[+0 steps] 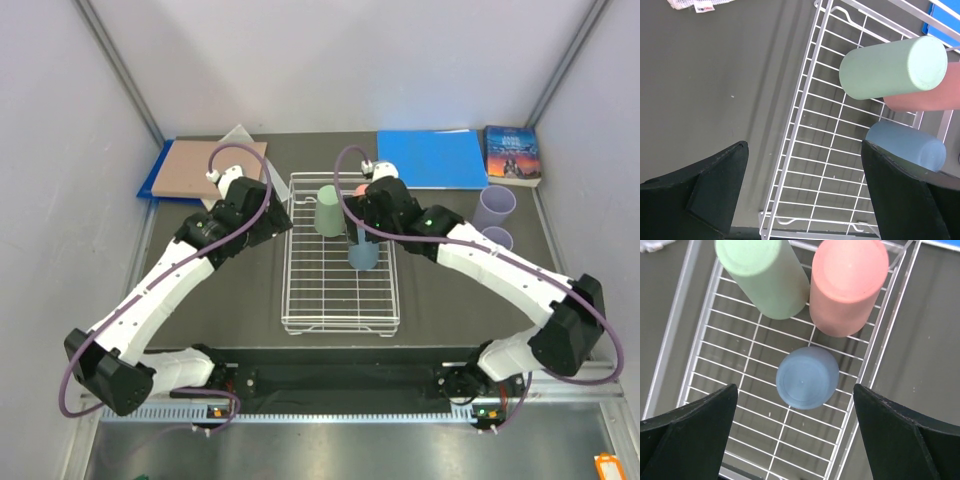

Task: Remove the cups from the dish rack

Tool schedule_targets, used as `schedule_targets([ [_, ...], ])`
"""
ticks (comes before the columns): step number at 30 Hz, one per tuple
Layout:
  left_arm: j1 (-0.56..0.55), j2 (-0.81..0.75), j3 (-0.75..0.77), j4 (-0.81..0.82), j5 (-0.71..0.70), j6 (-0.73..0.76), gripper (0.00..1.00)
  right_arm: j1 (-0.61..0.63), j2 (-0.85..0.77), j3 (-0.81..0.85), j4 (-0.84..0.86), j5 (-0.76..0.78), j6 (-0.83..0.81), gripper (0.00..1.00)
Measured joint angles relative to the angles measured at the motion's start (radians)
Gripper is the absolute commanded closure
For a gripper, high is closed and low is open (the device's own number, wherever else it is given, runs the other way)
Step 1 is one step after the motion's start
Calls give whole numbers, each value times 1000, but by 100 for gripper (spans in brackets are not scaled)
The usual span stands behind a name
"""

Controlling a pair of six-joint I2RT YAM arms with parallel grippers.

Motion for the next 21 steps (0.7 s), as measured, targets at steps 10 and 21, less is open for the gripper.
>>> schedule_targets([
  [10,0,0,-4,0,0,0,1,1,93,-36,10,3,5,9],
  [21,0,0,-16,0,0,-1,1,2,123,-52,23,12,25,81],
])
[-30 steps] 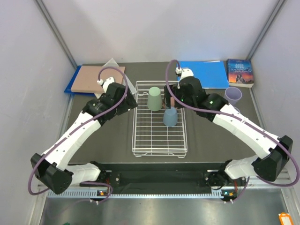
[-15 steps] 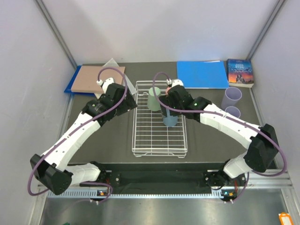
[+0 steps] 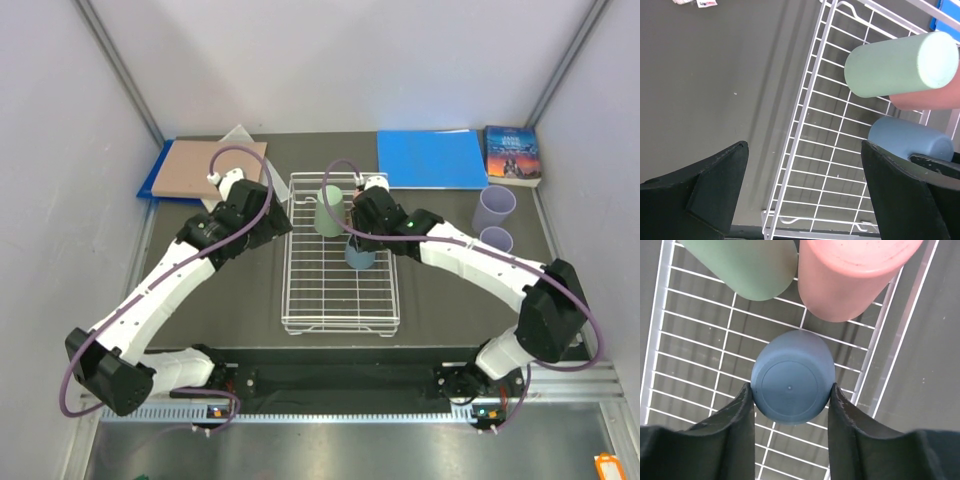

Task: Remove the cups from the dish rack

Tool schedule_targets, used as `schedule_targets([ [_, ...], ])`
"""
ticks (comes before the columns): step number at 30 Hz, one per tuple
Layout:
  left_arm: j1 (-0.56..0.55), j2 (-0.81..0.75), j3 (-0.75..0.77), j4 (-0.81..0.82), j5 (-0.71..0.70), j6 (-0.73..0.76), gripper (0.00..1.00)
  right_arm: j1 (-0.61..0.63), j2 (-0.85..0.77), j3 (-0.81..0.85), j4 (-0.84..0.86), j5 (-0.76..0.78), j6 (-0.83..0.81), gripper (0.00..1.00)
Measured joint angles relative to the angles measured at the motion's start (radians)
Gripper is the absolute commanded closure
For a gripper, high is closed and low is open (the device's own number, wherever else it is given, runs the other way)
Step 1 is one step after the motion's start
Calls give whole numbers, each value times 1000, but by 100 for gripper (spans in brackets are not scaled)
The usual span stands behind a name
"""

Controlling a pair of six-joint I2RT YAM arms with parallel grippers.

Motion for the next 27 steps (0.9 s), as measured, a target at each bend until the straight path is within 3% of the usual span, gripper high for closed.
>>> schedule_targets([
  [5,0,0,-13,0,3,0,1,8,-14,2,-24,19,5,99],
  [11,0,0,-14,1,6,0,2,79,-115,90,-113,53,10,100],
  [18,0,-7,-18,36,76,-1,1,86,-332,175,-67,59,39,100],
  [23,6,-142,-150,259,235,-31,1,-20,-554,-70,100,-36,148,100],
  [27,47,-337,-357,568,410,-144,3,-155,-661,-298,221,-191,267,100],
])
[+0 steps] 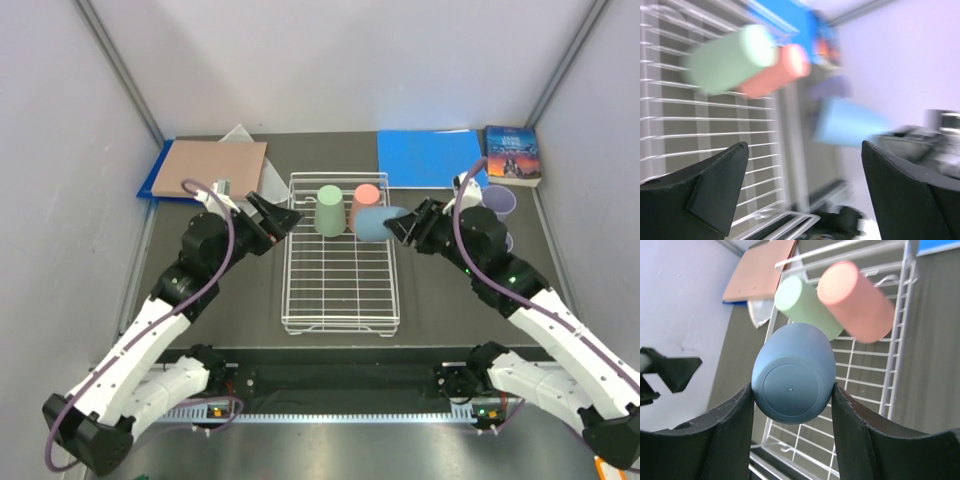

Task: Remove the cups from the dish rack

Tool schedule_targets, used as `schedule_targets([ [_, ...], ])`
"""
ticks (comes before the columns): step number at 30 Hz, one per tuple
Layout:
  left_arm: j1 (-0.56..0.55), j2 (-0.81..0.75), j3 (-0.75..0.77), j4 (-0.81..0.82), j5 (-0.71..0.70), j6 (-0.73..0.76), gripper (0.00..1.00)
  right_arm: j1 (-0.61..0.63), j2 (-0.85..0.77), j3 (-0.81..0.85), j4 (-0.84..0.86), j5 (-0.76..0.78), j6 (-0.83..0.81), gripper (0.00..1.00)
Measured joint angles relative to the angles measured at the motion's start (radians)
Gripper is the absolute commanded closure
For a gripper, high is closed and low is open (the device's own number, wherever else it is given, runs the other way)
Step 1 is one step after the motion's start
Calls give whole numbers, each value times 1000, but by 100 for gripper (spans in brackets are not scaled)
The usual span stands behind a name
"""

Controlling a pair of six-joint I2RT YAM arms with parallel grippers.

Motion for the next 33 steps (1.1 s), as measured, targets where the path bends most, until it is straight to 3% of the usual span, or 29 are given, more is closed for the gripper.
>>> schedule_targets([
  [3,35,-21,-95,229,137,-113,4,-48,-16,-104,80,-105,76,100],
  [8,42,72,-206,520,311,-279,5,-51,-21,-173,243,-239,174,100],
  [16,42,93,-225,686,439,-370,5,-51,-28,-187,431,-335,252,100],
  [23,42,94,-225,726,481,-386,6,-51,42,-192,502,-397,271,100],
  [27,42,101,-225,752,498,-398,16,-35,101,-192,526,-427,272,100],
  [33,41,135,-225,765,515,-410,50,-11,130,-191,551,-451,280,100],
])
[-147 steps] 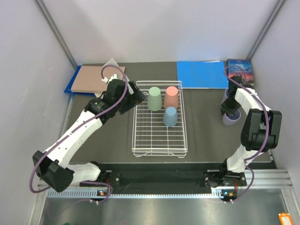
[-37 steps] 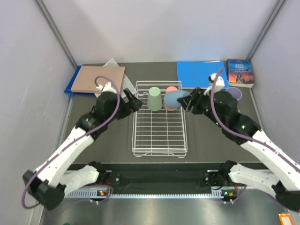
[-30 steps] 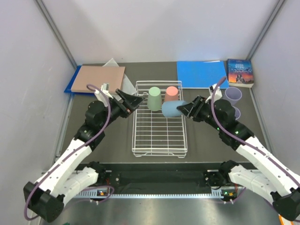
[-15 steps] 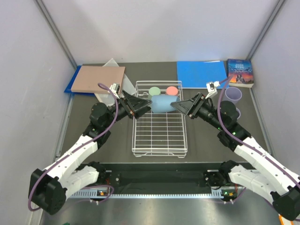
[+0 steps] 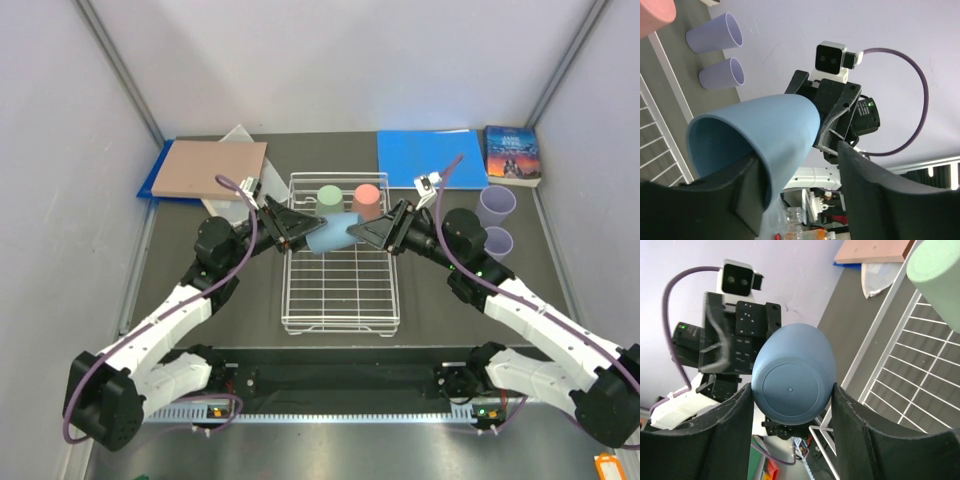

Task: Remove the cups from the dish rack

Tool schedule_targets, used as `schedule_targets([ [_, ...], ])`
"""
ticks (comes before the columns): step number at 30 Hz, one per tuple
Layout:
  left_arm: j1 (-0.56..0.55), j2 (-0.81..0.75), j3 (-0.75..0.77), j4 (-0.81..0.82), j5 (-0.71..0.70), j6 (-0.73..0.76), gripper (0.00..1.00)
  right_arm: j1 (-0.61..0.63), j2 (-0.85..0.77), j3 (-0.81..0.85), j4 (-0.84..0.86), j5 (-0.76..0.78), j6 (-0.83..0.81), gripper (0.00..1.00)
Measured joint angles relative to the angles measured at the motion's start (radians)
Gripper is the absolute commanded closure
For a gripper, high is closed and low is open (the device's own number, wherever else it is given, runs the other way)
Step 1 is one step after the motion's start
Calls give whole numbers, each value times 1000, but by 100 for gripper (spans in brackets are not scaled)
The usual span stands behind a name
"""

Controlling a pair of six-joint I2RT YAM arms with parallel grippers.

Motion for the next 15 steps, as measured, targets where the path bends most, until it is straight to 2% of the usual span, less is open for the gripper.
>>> schedule_targets([
  [1,0,2,0,-2,1,-3,58,0,0,2,4,-4,2,100],
  [3,0,7,0,-2,0,2,64,0,0,5,13,-8,3,100],
  [6,1,10,0,1,4,-1,96,0,0,16,20,-11,0,100],
  [7,1,9,3,11,6,-6,100,0,0,16,16,-11,5,98],
  [9,3,1,15,35,6,-3,100,-2,2,16,-5,-2,3,86],
  [10,3,-4,23,24,4,10,100,-2,6,16,-6,-1,-2,65],
  [13,2,-7,31,-24,-9,37,100,-1,8,36,-31,0,-28,34],
  [15,2,-6,49,-88,-17,63,100,0,10,54,-57,1,-40,27],
])
